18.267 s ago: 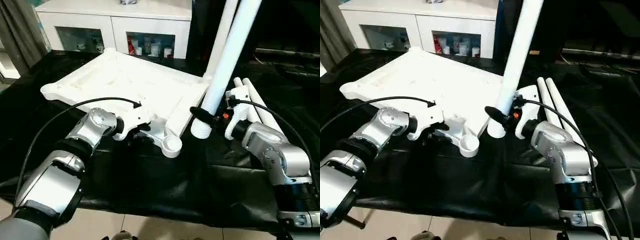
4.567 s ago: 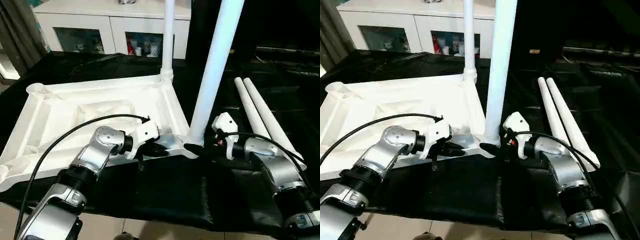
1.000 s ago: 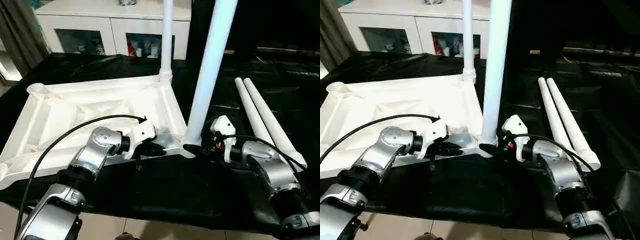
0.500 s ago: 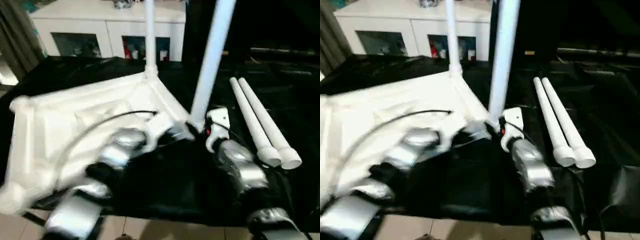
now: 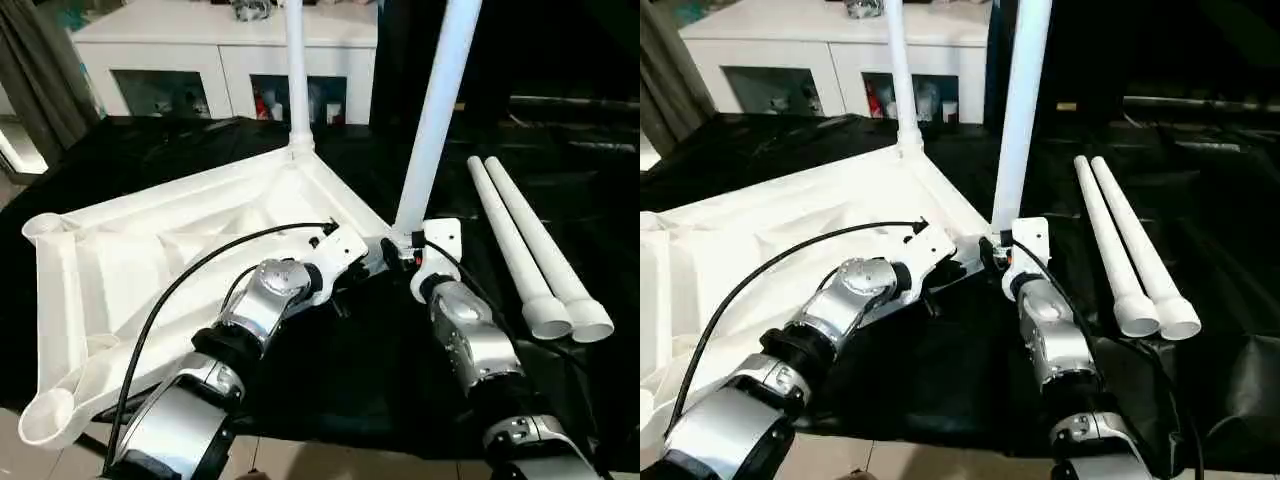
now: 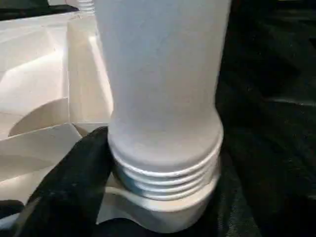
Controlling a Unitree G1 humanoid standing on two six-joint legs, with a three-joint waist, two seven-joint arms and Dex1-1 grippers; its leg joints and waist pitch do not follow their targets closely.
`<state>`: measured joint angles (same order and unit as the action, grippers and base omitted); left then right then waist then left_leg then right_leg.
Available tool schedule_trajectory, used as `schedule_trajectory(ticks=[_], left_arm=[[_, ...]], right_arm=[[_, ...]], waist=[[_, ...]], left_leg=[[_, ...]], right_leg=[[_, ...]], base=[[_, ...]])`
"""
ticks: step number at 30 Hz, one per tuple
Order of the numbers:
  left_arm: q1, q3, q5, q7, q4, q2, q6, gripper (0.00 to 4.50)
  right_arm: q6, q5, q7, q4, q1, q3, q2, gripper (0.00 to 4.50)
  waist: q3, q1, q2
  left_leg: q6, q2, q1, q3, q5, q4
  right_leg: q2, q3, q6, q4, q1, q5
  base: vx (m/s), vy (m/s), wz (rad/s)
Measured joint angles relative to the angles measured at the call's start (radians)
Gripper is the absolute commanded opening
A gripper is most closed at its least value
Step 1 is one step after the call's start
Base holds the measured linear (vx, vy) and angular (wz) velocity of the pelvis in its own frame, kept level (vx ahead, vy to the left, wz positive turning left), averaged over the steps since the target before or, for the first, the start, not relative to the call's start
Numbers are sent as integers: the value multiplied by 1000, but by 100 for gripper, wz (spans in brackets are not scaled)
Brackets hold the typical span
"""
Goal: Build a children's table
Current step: Rotate leg to tighten, then rotate table base
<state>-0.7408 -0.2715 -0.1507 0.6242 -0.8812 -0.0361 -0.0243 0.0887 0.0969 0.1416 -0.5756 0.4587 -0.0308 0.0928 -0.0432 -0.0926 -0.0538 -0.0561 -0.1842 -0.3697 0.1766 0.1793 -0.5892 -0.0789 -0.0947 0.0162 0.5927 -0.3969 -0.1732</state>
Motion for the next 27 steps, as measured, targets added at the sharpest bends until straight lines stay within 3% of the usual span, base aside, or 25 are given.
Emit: schedule_trajectory(ticks=[3,4,9,12,17,19,21,22,23,24,27], left_arm=[[-2,0,0,0,-3,0,15,0],[-6,2,1,1,-9,1,21,46],[-41,82,80,13,-11,6,83,80],[-61,118,119,16,56,-7,62,102],[-59,189,136,-13,127,-130,-16,145],[-41,199,131,-29,159,-183,-50,146],[-19,226,111,-55,181,-261,-88,184],[-11,239,105,-65,189,-288,-101,186],[-10,251,99,-72,189,-303,-111,151],[4,254,89,-71,219,-328,-134,119],[74,255,56,-59,308,-444,-251,141]], right_arm=[[14,17,39,62,-31,-1,15,386],[20,20,60,106,-52,1,28,391],[39,32,173,276,-134,9,116,391],[84,101,289,428,-217,39,170,391],[143,147,398,517,-266,25,257,391],[164,140,433,523,-268,45,283,391],[188,118,456,518,-271,71,310,391],[197,106,457,514,-272,77,318,391],[204,101,457,511,-274,77,322,391],[220,96,455,507,-268,86,323,361],[274,84,452,470,-231,121,316,353]], waist=[[0,0,-1],[-1,-2,-2],[-6,1,7],[-6,1,7],[-6,6,6],[-6,5,7],[-6,8,7],[-7,7,8],[-7,5,8],[-7,2,9],[-8,7,10]], left_leg=[[0,0,-2,0,0,2],[1,0,-4,0,0,2],[3,-1,-9,0,-1,1],[11,-2,-14,0,-2,-1],[9,-3,-13,0,0,-2],[6,-3,-13,0,1,-3],[6,-3,-13,0,1,-3],[6,-3,-13,0,1,-4],[6,-3,-13,0,1,-4],[6,-3,-14,0,1,-4],[6,-3,-14,0,1,-3]], right_leg=[[0,0,0,0,-3,0],[0,-1,-1,0,-4,-1],[0,-1,1,0,-7,1],[0,-1,1,0,-9,0],[1,-2,2,1,-10,0],[1,-2,2,1,-9,1],[1,-2,1,1,-9,1],[1,-2,1,1,-9,1],[1,-2,1,1,-9,1],[1,-2,1,1,-9,1],[1,-2,1,2,-10,0]], base=[[0,0,0],[0,0,0],[0,0,0],[0,0,0],[0,0,0],[0,0,0],[0,0,0],[0,0,0],[0,0,0],[0,0,0],[0,0,0]])
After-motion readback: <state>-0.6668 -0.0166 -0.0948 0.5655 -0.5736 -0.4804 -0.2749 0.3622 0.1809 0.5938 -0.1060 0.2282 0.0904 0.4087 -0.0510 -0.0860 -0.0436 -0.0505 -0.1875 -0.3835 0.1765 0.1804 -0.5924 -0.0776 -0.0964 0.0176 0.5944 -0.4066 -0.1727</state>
